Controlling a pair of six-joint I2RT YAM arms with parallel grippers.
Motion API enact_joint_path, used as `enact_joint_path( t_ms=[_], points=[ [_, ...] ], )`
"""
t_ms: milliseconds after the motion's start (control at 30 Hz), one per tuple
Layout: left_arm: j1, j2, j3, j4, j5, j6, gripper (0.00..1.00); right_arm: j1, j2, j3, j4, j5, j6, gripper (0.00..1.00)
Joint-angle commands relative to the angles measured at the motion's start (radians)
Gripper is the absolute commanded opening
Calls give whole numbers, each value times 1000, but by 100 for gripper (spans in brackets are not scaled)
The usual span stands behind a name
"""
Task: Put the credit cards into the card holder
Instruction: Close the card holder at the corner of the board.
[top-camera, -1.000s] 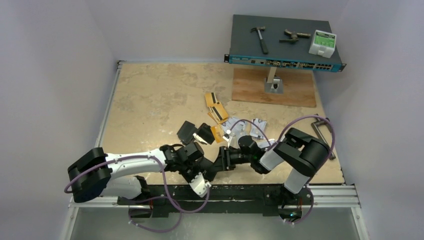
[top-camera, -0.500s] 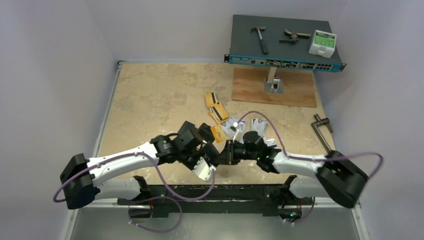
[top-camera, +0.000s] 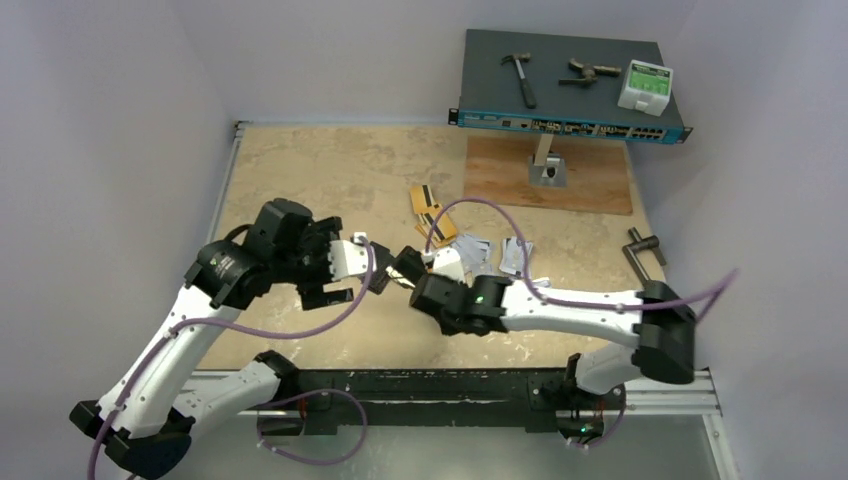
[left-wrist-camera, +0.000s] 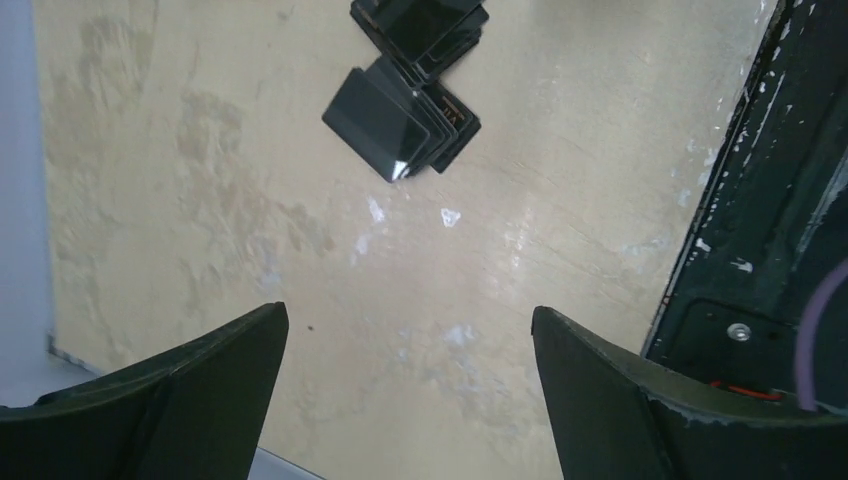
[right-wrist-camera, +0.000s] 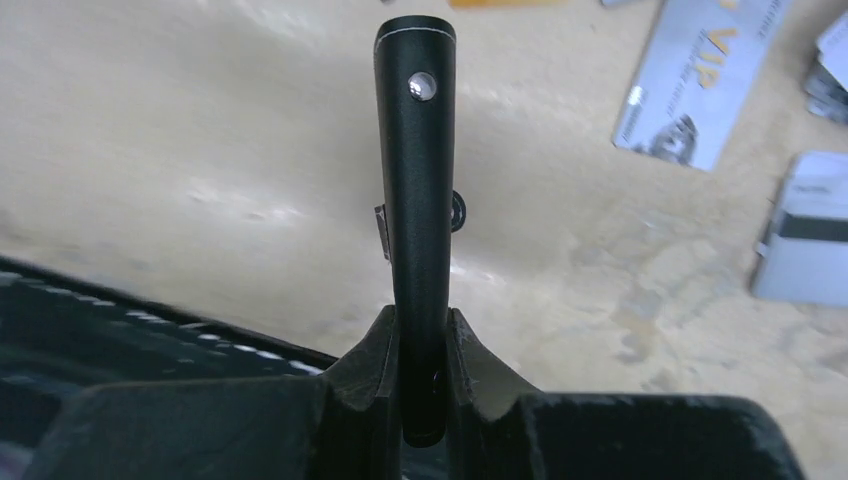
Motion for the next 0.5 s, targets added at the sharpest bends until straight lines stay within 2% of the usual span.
enact_joint_path(
  t_ms=[0, 100, 167, 333, 433, 467],
  points=[
    [145, 32, 100, -153, 143, -167, 96, 138, 157, 154, -425, 321, 146, 0],
    [187, 29, 127, -160, 204, -230, 99, 212, 277, 244, -526, 376, 208, 0],
    [192, 19, 121, -155, 223, -250, 100, 249, 346, 293, -535, 384, 216, 0],
    [215, -52, 57, -102, 261, -330, 100, 312, 512, 356, -381, 326, 147, 0],
    [248, -89, 27, -86, 265, -353, 100, 334, 619, 431, -360, 319, 120, 0],
    [258, -98, 15, -88, 258, -349, 100, 341, 641, 449, -352, 317, 107, 7]
  ],
)
